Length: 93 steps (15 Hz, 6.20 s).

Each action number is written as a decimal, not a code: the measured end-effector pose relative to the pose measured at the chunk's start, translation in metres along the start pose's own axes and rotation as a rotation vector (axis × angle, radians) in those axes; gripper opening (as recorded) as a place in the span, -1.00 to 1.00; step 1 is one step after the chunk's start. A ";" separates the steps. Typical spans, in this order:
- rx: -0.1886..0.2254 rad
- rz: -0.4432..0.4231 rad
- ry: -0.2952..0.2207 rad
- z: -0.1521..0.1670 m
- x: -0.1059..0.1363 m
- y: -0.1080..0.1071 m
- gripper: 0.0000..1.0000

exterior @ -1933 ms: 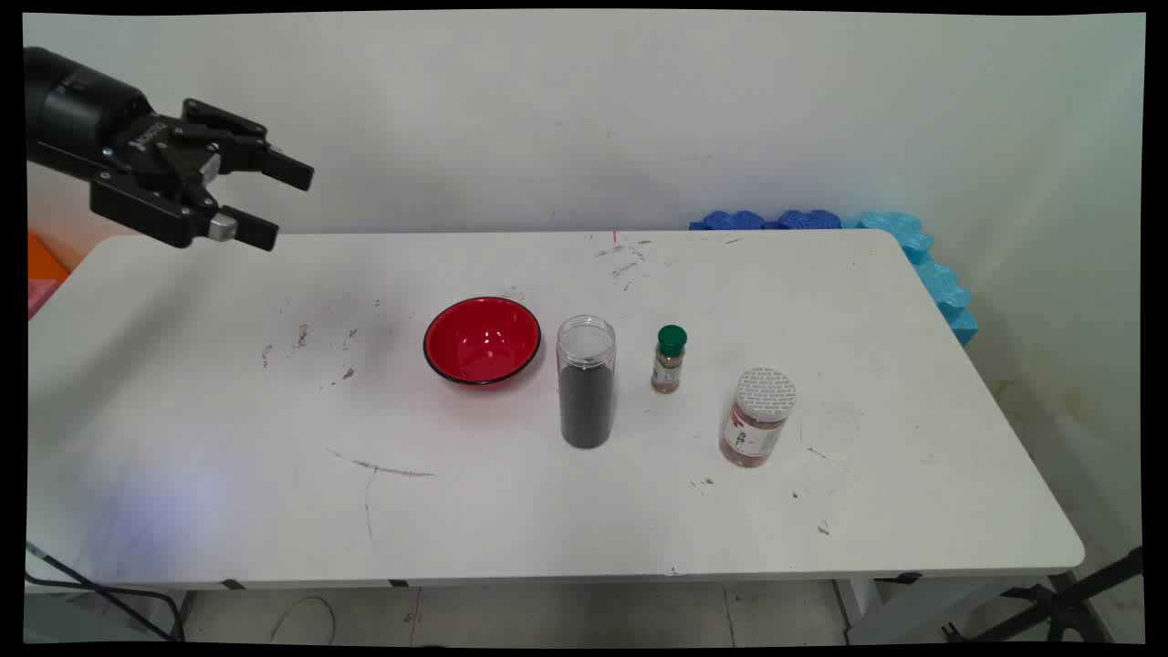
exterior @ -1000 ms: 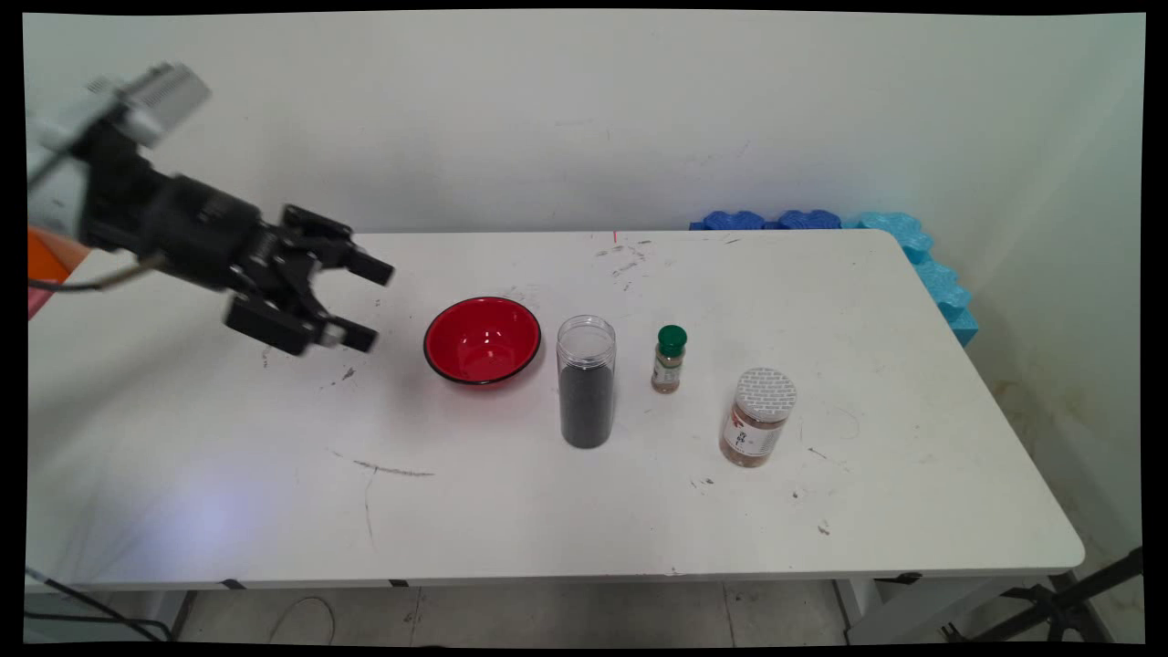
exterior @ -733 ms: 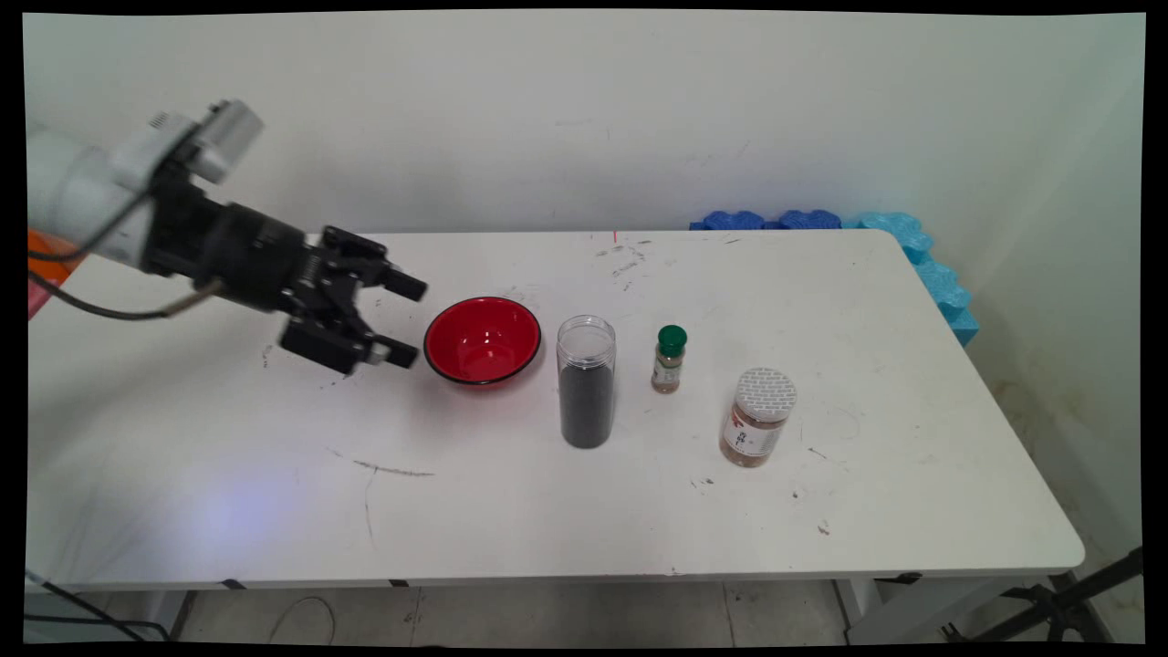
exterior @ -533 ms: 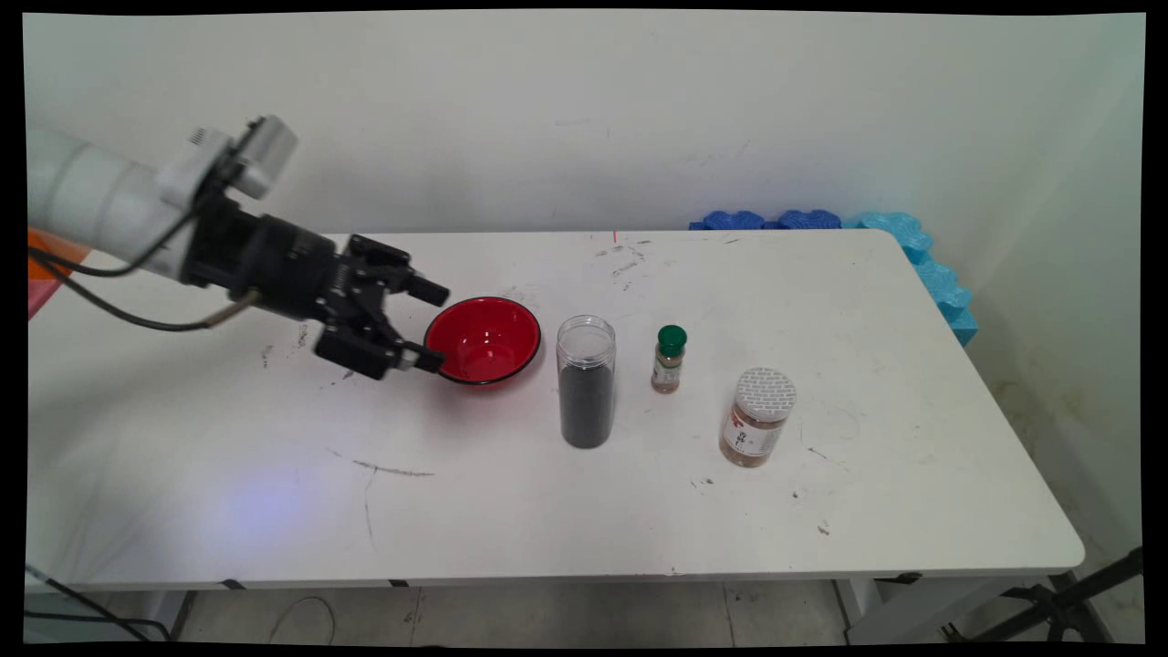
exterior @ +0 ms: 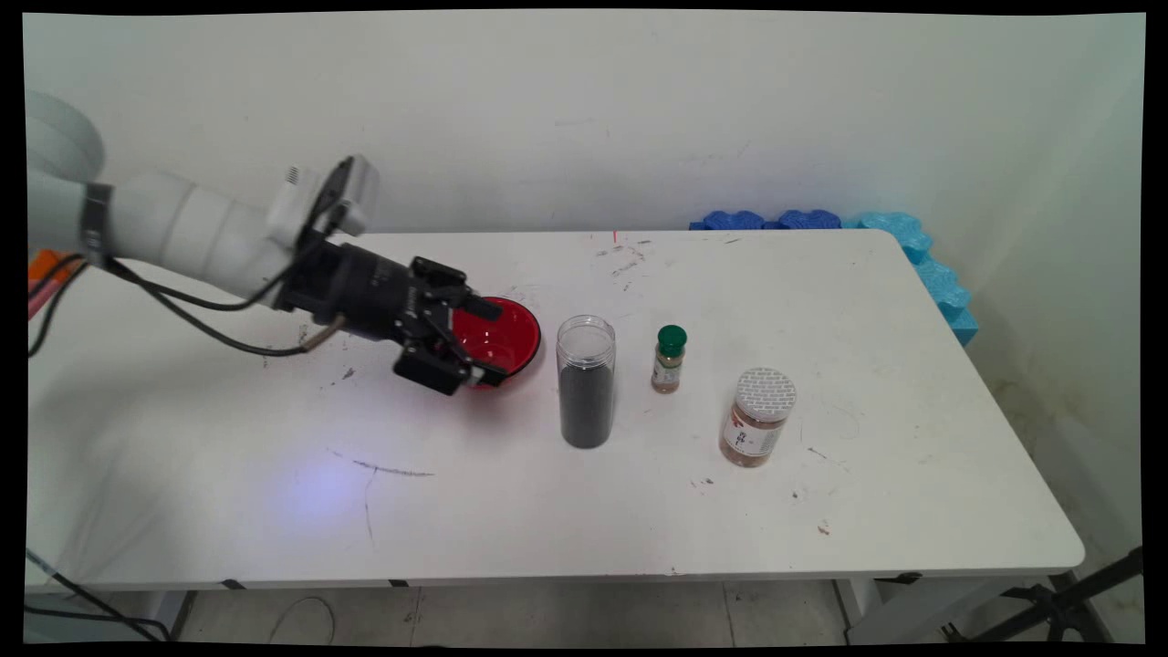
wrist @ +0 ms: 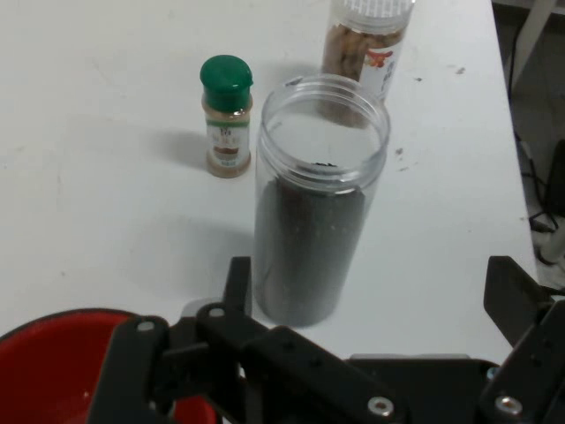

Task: Pick up the black seasoning powder from the table, then pour the black seasoning powder in the red bowl

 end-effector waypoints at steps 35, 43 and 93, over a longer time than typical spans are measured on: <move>-0.052 0.067 -0.018 0.118 0.011 -0.025 -1.00; -0.057 0.077 0.005 0.080 0.027 -0.020 -1.00; -0.078 -1.114 -0.142 -0.066 -0.005 -0.062 -1.00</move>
